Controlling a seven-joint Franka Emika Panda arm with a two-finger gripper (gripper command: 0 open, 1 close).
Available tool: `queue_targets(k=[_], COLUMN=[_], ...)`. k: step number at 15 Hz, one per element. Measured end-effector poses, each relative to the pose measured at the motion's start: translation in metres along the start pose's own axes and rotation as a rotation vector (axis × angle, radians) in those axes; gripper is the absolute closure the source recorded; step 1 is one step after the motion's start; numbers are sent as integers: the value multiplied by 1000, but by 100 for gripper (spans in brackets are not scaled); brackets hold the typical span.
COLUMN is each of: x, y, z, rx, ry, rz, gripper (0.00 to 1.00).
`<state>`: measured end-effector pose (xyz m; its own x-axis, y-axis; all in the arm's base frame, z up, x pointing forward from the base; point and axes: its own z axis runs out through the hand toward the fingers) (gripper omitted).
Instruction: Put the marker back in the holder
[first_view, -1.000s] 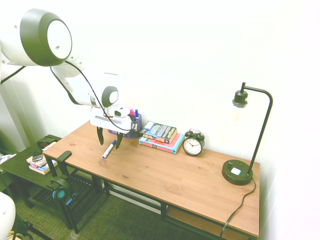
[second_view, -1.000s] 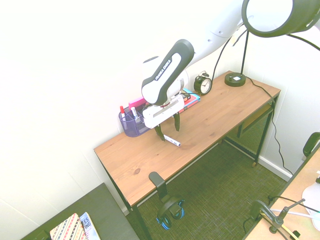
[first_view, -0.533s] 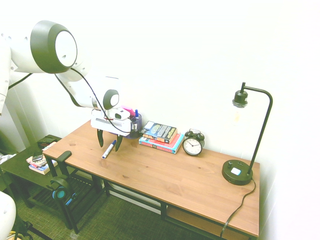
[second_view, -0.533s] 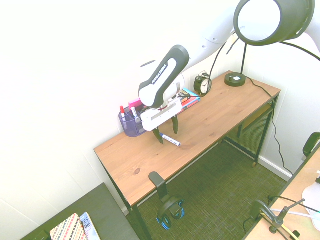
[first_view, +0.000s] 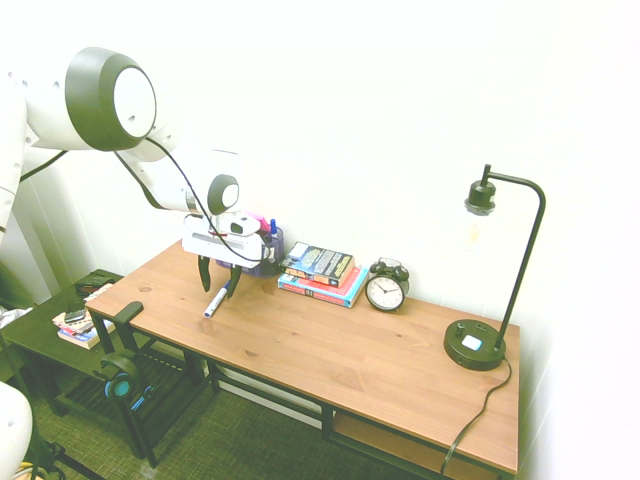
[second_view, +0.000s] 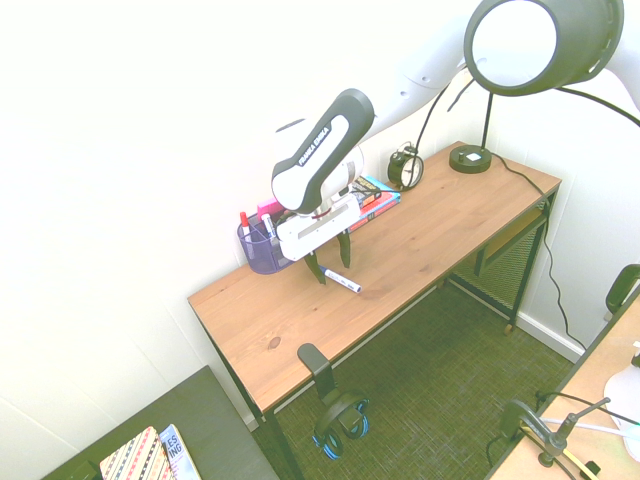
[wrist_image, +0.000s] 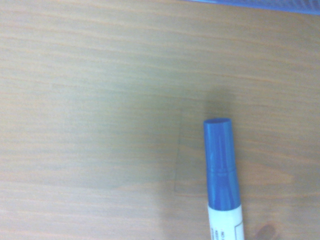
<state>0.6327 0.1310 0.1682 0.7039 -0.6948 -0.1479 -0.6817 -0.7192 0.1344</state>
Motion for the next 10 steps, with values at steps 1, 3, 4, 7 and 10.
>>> queue_targets(k=[1, 3, 4, 7, 10], x=[2, 5, 7, 11, 11], y=[-1, -2, -3, -5, -8], z=[2, 7, 10, 10, 9], rx=[-2, -10, -13, -18, -17], ry=[-1, -5, -6, -9, -10], rz=[2, 6, 8, 13, 11], gripper=[100, 100, 100, 100, 100])
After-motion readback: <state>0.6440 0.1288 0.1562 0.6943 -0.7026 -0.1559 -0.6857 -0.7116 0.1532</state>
